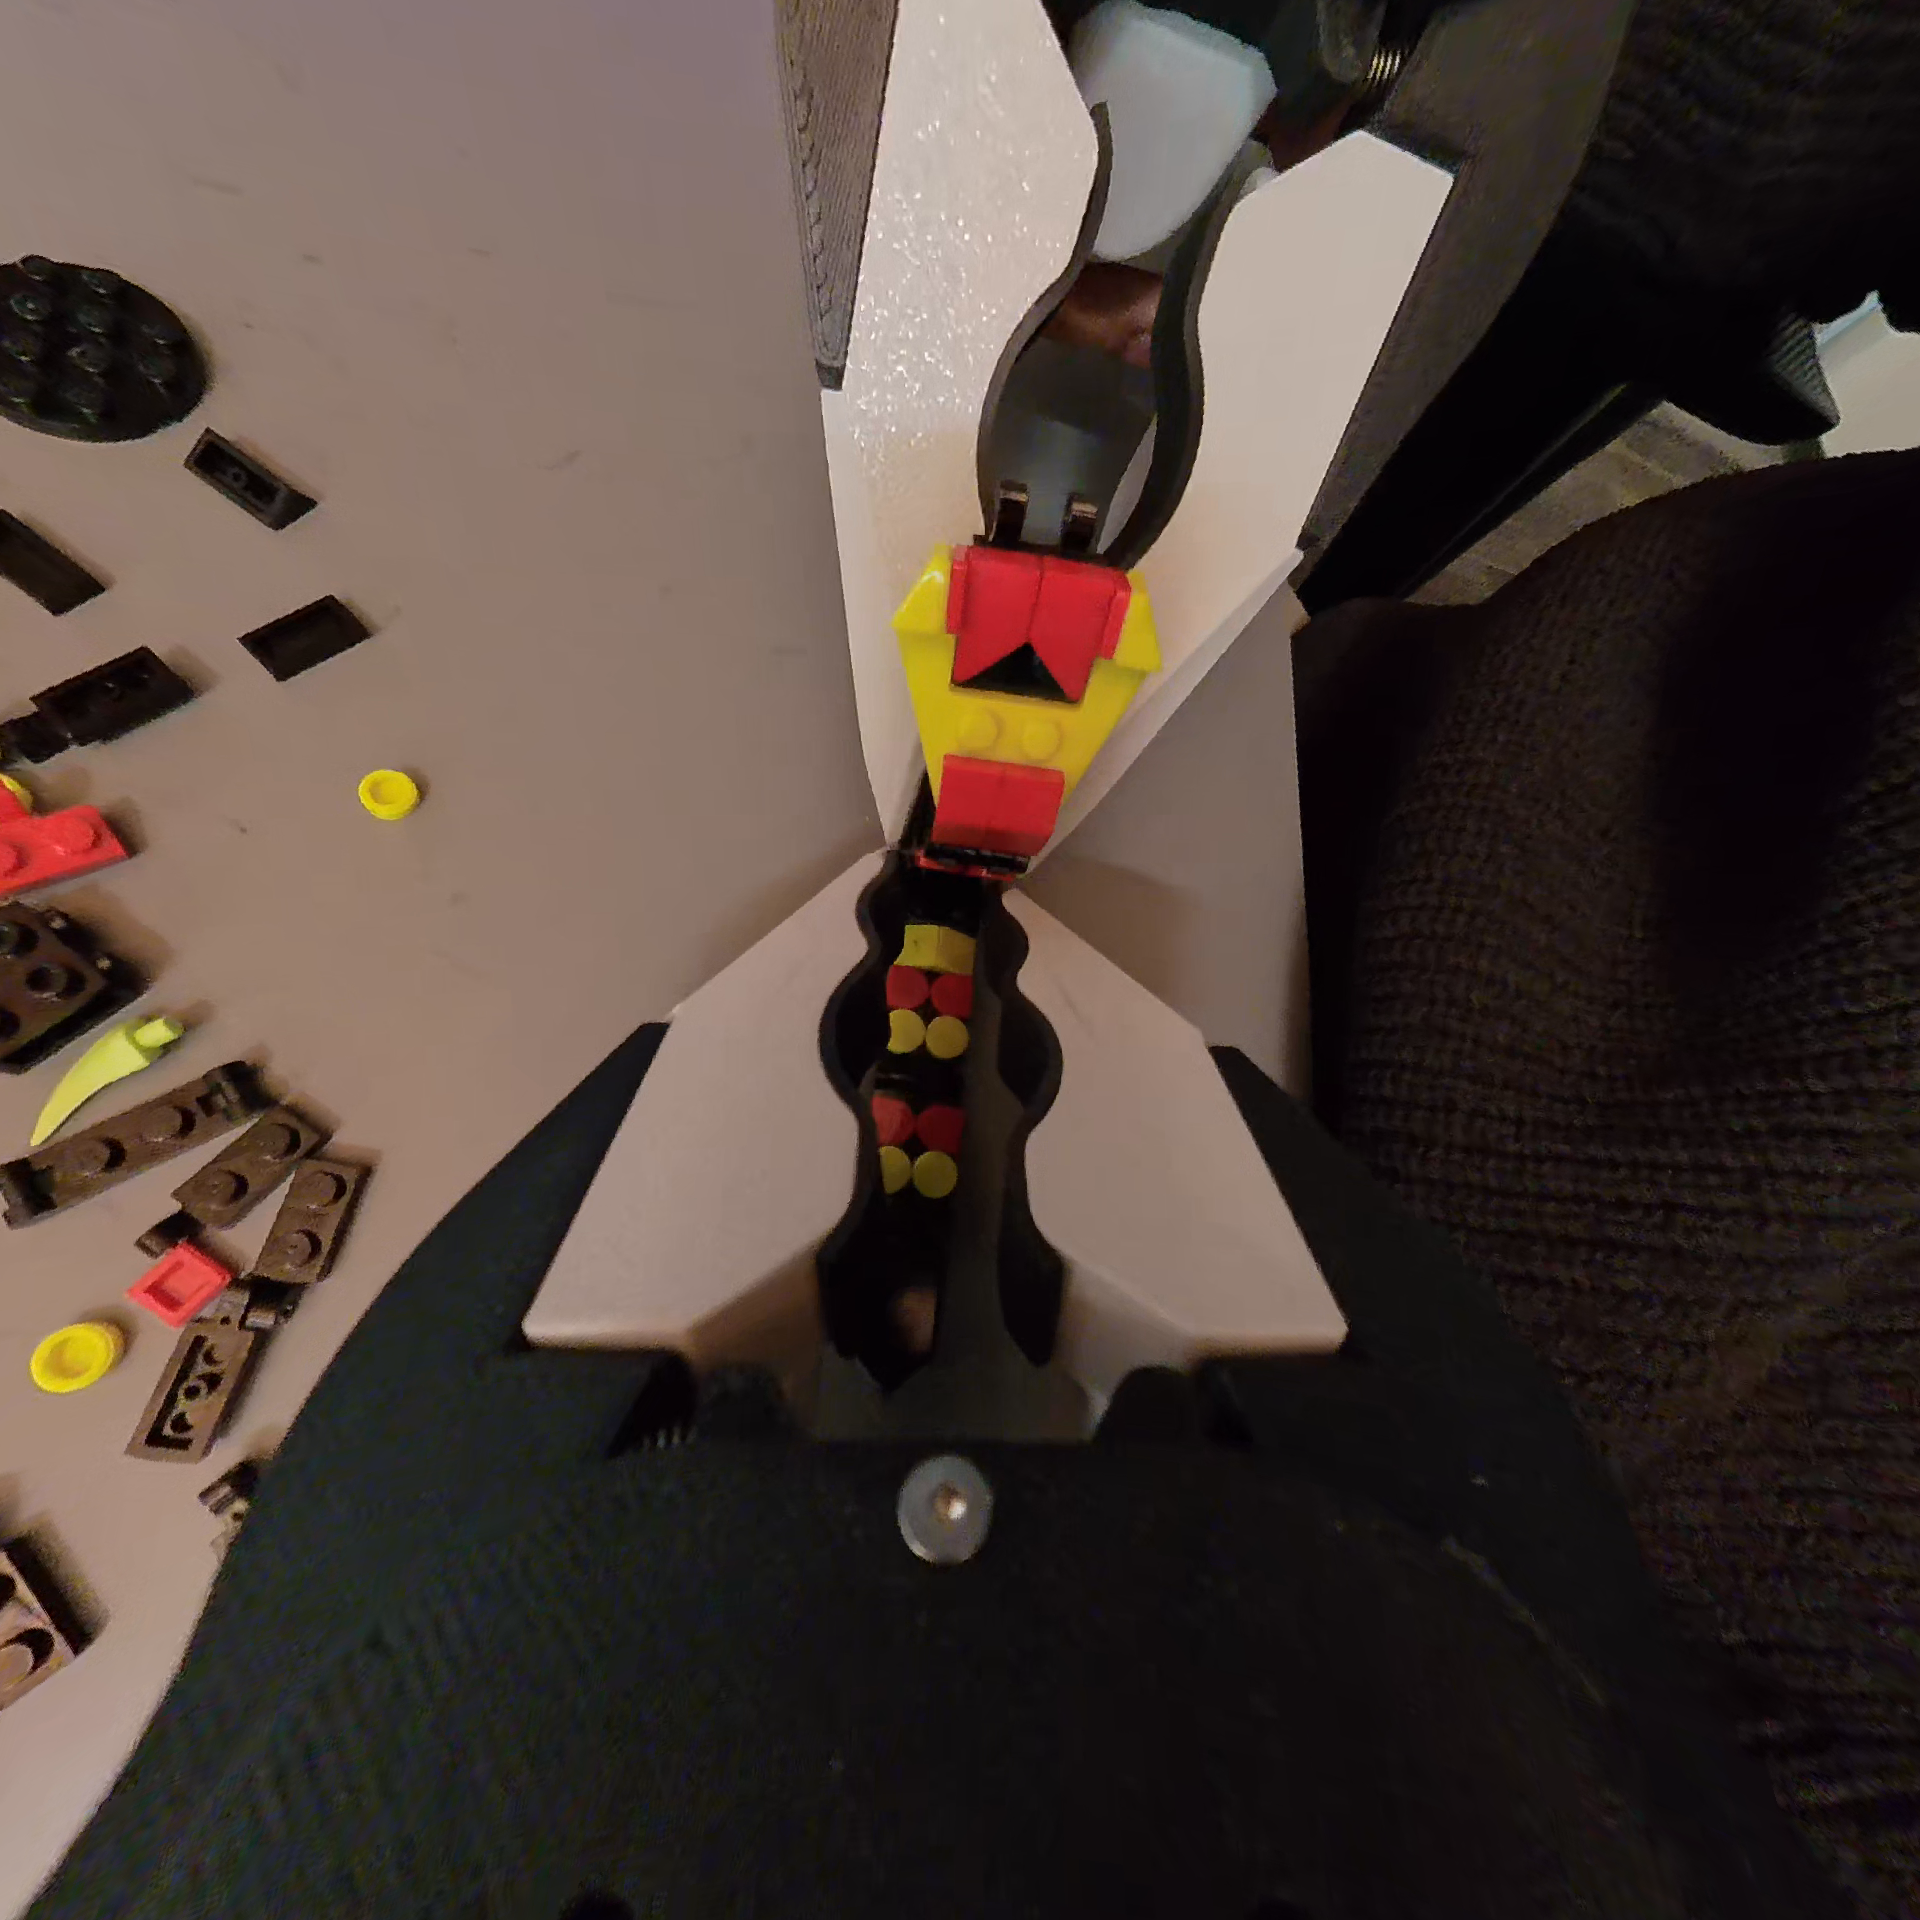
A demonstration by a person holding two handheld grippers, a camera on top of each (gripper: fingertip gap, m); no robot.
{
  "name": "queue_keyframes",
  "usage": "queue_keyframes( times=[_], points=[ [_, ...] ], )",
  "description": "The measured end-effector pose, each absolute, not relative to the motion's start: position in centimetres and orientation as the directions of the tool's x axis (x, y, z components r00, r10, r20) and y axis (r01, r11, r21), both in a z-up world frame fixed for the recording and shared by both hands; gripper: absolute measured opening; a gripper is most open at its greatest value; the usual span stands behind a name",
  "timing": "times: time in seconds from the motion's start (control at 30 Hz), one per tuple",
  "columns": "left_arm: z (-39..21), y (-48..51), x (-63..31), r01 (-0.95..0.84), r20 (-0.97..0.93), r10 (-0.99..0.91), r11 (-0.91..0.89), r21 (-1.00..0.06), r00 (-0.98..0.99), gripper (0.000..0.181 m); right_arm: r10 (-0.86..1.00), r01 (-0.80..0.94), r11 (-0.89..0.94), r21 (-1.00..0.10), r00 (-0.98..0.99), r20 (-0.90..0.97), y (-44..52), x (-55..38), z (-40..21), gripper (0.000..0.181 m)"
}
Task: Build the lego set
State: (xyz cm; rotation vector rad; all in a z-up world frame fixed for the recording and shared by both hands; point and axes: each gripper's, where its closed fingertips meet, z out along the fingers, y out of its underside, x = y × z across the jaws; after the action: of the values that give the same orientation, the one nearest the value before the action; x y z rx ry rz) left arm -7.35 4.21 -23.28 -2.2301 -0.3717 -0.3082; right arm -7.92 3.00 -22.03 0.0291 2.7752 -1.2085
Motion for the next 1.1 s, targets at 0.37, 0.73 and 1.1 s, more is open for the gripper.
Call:
queue_keyframes(
  times=[0.37, 0.73, 1.1],
  points=[
    [-23.3, 4.5, -6.9, 0.368, 0.353, 0.154, -0.624, -0.689, 0.923, 0.014, -0.019, 0.107, 0.665, -0.739, -0.987, -0.160, 3.5, -7.5, -22.0, 0.015],
    [-20.7, 3.6, -7.6, 0.479, 0.490, 0.120, -0.501, -0.721, 0.863, 0.034, 0.041, 0.266, 0.551, -0.791, -0.955, -0.293, 3.7, -8.5, -19.6, 0.015],
    [-17.5, 3.9, -6.4, 0.685, 0.760, -0.076, -0.383, -0.620, 0.645, 0.042, -0.116, 0.441, 0.351, -0.826, -0.855, -0.506, 3.3, -7.4, -14.9, 0.014]
  ],
)
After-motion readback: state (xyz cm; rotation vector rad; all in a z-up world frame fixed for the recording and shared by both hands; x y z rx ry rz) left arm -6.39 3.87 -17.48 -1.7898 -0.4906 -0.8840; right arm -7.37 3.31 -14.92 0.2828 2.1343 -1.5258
